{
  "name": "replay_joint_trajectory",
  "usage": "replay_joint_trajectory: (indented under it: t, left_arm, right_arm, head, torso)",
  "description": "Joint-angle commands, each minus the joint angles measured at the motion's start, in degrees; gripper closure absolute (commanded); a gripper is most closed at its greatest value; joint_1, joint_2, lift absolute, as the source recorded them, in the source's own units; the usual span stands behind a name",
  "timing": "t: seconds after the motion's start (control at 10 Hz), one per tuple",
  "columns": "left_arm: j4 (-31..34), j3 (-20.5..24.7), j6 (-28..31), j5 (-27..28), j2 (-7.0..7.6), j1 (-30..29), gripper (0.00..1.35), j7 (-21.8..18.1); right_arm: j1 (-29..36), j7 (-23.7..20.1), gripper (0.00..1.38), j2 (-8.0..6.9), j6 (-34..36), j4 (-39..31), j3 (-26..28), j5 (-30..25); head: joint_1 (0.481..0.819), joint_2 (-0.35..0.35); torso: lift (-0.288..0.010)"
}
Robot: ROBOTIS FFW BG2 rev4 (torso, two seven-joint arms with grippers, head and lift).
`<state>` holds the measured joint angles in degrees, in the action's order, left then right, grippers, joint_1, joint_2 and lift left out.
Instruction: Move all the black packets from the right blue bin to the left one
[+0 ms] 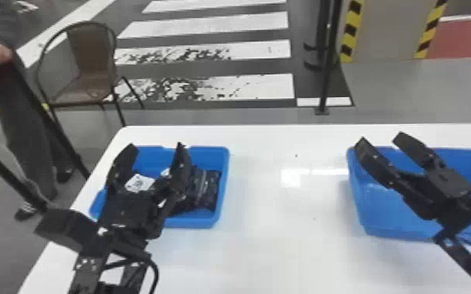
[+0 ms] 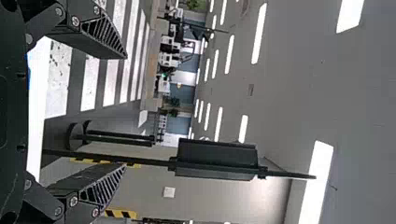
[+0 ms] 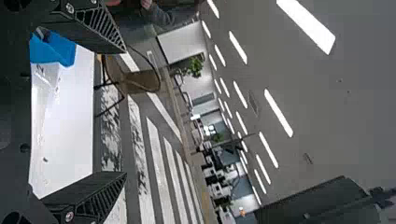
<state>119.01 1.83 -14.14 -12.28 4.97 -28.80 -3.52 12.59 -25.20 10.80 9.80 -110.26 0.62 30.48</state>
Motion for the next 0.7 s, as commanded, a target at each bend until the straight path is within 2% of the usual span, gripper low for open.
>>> replay_joint_trajectory:
  t: [0.0,0.2,0.4,0.6]
  left_arm:
    - [5.5,-1.0,-0.2,0.3,0.48,-5.4,0.23,1.5]
    - [8.5,-1.7,-1.8,-1.8,0.66,-9.7,0.23,1.5]
    - [13.2,-0.8,-2.3,-1.0,0.48,-14.7,0.23,1.5]
    - [14.6,2.4,-2.2,2.6,-1.37,-18.4,0.22,2.0]
  right_arm:
    - [5.1,1.0,0.09,-1.22,-1.9,-5.8,2.8,-5.0]
    - [14.0,2.8,0.09,-2.36,-2.8,-15.5,5.8,-9.0]
    - [21.7,3.2,0.09,-3.94,-2.8,-22.8,9.8,-11.6]
    - [27.8,3.5,0.09,-4.82,-2.8,-26.6,11.8,-12.8]
  head:
    - [0.695,0.108]
    - [0.695,0.075]
    - [0.695,0.045]
    - [0.695,0.027]
  torso:
    - [-0.140]
    - [-0.140]
    - [-0.140]
    - [-0.140]
